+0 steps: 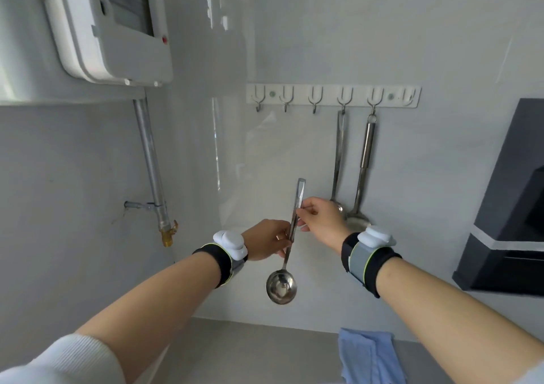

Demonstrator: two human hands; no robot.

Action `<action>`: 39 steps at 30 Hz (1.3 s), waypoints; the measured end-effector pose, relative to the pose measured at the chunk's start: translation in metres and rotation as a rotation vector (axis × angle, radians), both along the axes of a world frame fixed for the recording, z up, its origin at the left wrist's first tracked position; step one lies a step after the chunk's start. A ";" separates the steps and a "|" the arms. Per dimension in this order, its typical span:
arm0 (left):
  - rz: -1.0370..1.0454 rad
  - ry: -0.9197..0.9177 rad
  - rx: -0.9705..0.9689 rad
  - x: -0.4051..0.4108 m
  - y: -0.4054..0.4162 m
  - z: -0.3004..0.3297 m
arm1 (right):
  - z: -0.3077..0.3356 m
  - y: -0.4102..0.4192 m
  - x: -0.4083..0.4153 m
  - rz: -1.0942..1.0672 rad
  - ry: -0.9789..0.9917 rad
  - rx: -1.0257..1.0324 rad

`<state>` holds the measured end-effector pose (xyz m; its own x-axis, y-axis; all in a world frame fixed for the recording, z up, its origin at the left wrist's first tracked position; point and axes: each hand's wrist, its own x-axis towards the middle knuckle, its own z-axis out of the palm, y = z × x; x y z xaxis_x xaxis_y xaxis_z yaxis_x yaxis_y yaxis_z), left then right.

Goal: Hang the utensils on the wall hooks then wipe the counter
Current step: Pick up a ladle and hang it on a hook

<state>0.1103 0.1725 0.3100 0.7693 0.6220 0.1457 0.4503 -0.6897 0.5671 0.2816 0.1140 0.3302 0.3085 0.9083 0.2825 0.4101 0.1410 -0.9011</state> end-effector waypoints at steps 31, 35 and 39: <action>-0.005 -0.196 0.074 0.059 0.039 0.135 | 0.151 0.024 0.027 -0.176 -0.024 0.241; 0.000 -0.243 0.047 0.064 0.044 0.135 | 0.153 0.034 0.032 -0.193 -0.068 0.248; -0.002 -0.252 0.041 0.069 0.048 0.131 | 0.153 0.040 0.036 -0.207 -0.108 0.239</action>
